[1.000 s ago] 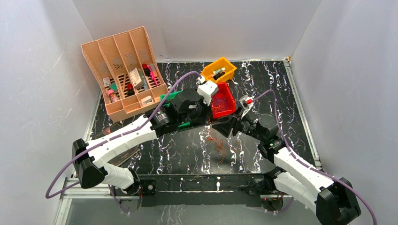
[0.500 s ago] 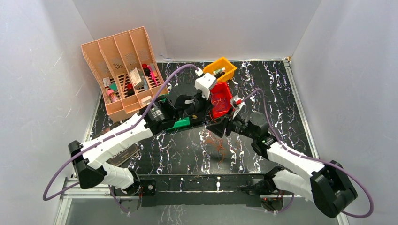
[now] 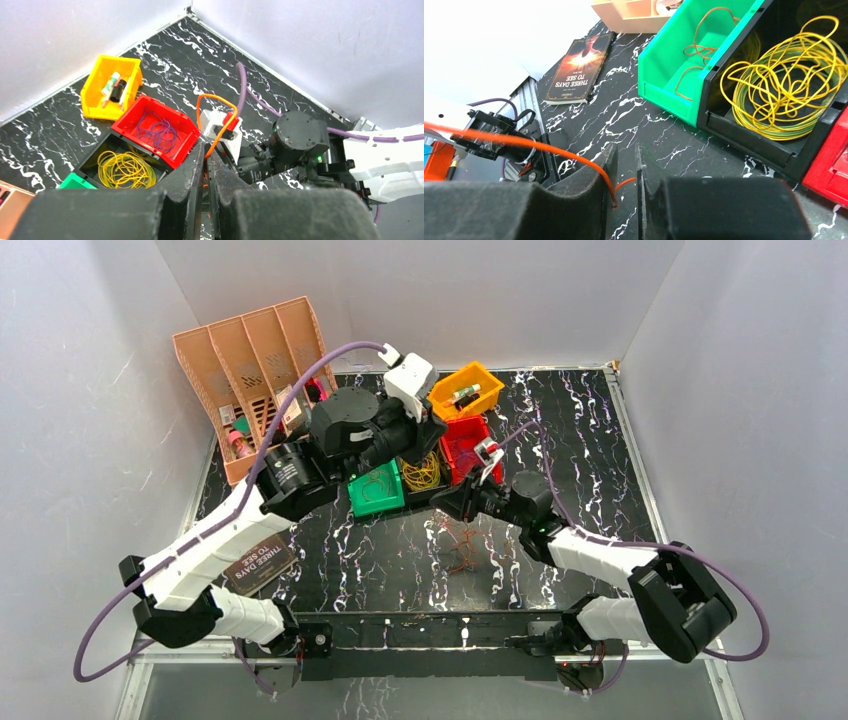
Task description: Untangle the cables
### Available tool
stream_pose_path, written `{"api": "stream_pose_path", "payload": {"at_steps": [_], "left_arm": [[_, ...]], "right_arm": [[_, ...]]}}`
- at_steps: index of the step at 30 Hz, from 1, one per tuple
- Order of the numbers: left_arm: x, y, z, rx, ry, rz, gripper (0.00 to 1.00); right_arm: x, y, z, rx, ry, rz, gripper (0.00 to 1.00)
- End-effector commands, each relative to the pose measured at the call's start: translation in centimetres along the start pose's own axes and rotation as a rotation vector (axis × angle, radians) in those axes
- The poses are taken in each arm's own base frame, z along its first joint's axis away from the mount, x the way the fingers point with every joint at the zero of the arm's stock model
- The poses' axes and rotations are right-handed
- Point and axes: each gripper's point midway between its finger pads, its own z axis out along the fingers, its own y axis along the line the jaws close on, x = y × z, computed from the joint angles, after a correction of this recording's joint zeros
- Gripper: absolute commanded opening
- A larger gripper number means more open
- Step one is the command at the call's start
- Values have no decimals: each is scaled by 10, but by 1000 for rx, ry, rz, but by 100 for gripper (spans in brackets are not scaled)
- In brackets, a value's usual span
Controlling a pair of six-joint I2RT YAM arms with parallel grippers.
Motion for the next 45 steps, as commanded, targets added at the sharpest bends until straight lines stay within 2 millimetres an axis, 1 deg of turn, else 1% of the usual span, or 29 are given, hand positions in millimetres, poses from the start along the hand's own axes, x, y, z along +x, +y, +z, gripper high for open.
{"api": "stream_pose_path", "payload": {"at_steps": [1,3,6,11,13,15,20,22,24,27,28,29,30,32,34,35,36,37,39,41,43,45], "left_arm": [[-44,11,-35,-43,-105,26,5],[-55,17,-42,-75,-131,38,5],[-69,29,-52,-139,-160,62,6],[-84,52,-66,-262,-190,106,8],[-89,61,-71,-313,-199,123,8],[-95,68,-76,-352,-211,137,8],[-106,91,-87,-493,-227,185,8],[-104,97,-88,-535,-220,199,9],[-95,99,-86,-540,-206,202,11],[-73,93,-76,-499,-161,187,16],[-63,92,-72,-490,-139,176,18],[-52,91,-69,-483,-112,162,19],[-39,89,-65,-468,-85,150,21],[-7,84,-56,-436,-14,115,25],[30,79,-48,-403,83,91,31],[49,76,-46,-386,133,72,34],[67,71,-43,-365,178,42,35],[87,66,-41,-340,222,9,36],[131,51,-39,-262,319,-42,41],[169,35,-38,-171,411,-67,48],[199,22,-39,-94,484,-87,54],[222,14,-41,-45,530,-108,58]], "right_arm": [[-21,12,11,-47,-80,-14,26],[-14,13,13,-58,-67,-4,23],[0,12,13,-50,-39,11,22],[25,2,4,-9,-1,40,22],[32,0,-2,8,6,48,23],[51,-7,-13,41,34,66,23],[72,-16,-35,106,53,89,23],[70,-15,-40,121,44,90,23],[65,-13,-43,129,36,86,22],[57,-9,-48,138,35,71,22],[51,-7,-48,141,27,61,23],[52,-8,-51,160,48,61,25],[49,-8,-52,171,53,55,26],[45,-10,-58,217,63,54,30],[43,-18,-65,289,72,70,31],[45,-22,-69,324,83,78,32],[40,-22,-71,342,78,81,32],[33,-20,-72,353,66,81,33],[33,-20,-77,368,66,89,34],[35,-20,-79,369,66,97,34],[37,-19,-81,370,70,105,35],[39,-19,-82,373,79,111,35]]}}
